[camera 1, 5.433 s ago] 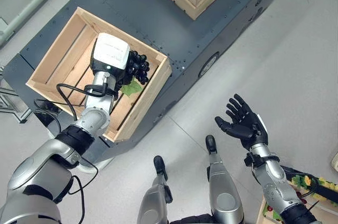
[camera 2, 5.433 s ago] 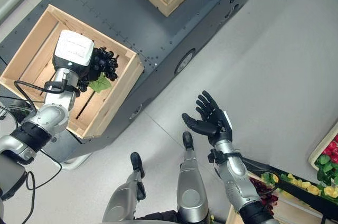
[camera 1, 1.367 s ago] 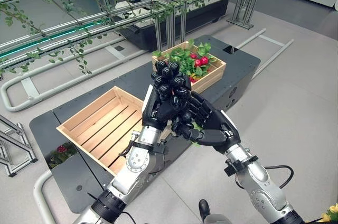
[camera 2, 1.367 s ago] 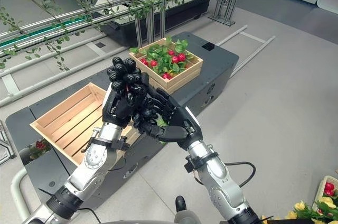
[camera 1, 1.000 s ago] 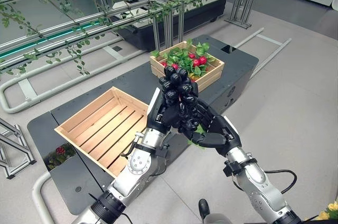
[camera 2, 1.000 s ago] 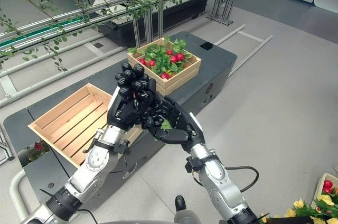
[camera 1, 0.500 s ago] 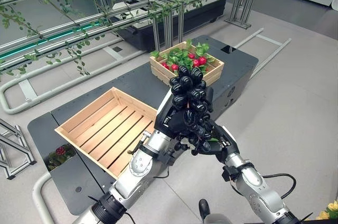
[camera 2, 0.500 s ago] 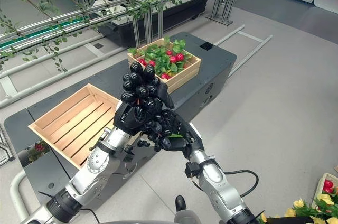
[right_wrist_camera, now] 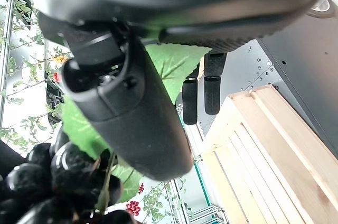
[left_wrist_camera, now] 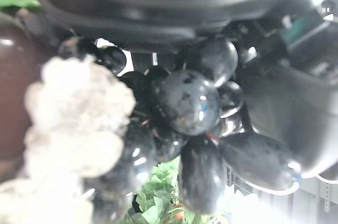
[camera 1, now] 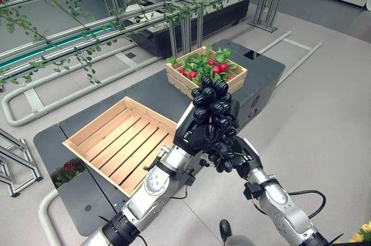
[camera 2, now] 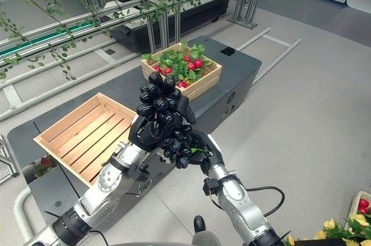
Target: Pick up the fruits from the basket on one side to the basket on the other side
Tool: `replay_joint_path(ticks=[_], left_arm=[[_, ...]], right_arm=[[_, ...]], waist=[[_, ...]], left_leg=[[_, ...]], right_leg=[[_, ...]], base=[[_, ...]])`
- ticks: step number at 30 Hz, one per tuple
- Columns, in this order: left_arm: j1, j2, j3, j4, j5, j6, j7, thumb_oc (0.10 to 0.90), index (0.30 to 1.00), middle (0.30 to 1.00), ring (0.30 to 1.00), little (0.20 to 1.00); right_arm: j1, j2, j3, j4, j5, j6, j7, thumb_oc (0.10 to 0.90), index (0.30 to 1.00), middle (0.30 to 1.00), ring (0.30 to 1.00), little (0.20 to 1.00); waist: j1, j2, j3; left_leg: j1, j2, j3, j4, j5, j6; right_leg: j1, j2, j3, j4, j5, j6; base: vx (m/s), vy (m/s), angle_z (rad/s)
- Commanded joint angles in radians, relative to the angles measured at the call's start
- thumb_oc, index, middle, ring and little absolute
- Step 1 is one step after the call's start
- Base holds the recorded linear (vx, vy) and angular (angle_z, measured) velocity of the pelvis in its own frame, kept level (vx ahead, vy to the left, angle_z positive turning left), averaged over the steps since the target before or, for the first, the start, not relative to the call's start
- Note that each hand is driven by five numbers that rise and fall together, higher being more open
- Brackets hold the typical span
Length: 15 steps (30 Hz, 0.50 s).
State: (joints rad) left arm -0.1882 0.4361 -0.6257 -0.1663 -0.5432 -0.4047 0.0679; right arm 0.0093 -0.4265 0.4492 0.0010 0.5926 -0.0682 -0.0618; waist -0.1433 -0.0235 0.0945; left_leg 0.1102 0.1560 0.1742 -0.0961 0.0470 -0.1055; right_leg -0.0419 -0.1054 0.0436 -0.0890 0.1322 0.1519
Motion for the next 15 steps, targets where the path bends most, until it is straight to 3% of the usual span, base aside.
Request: replay_joint_path(ticks=[1,8,15], left_arm=[[-0.138,-0.034,0.037,-0.083,0.053,-0.170,0.038,0.400,0.300,0.300,0.300,0.300],[-0.127,-0.003,0.142,-0.093,0.116,-0.207,0.125,0.400,0.300,0.300,0.300,0.300],[-0.111,0.029,0.263,-0.111,0.167,-0.214,0.213,0.400,0.300,0.300,0.300,0.300]], right_arm=[[-0.088,-0.012,-0.039,-0.101,-0.028,-0.116,-0.013,0.800,0.900,0.900,0.900,0.900],[-0.041,-0.035,-0.080,-0.076,-0.057,-0.130,0.008,0.800,0.900,0.900,0.900,0.900],[0.031,-0.094,-0.161,-0.131,-0.013,-0.099,0.128,0.800,0.900,0.900,0.900,0.900]], waist=[[0.013,0.004,-0.033],[0.014,0.003,-0.040],[0.003,-0.001,-0.042]], left_leg=[[-0.012,0.011,-0.022,0.009,-0.056,0.047],[-0.012,0.010,-0.024,0.009,-0.056,0.045],[-0.014,0.011,-0.022,0.009,-0.054,0.042]], right_leg=[[0.057,0.034,-0.018,0.002,-0.078,-0.035],[0.057,0.034,-0.022,0.002,-0.078,-0.035],[0.053,0.036,-0.022,0.002,-0.076,-0.036]], base=[[0.00,0.000,0.00],[0.00,0.000,0.00],[0.00,0.000,0.00]])
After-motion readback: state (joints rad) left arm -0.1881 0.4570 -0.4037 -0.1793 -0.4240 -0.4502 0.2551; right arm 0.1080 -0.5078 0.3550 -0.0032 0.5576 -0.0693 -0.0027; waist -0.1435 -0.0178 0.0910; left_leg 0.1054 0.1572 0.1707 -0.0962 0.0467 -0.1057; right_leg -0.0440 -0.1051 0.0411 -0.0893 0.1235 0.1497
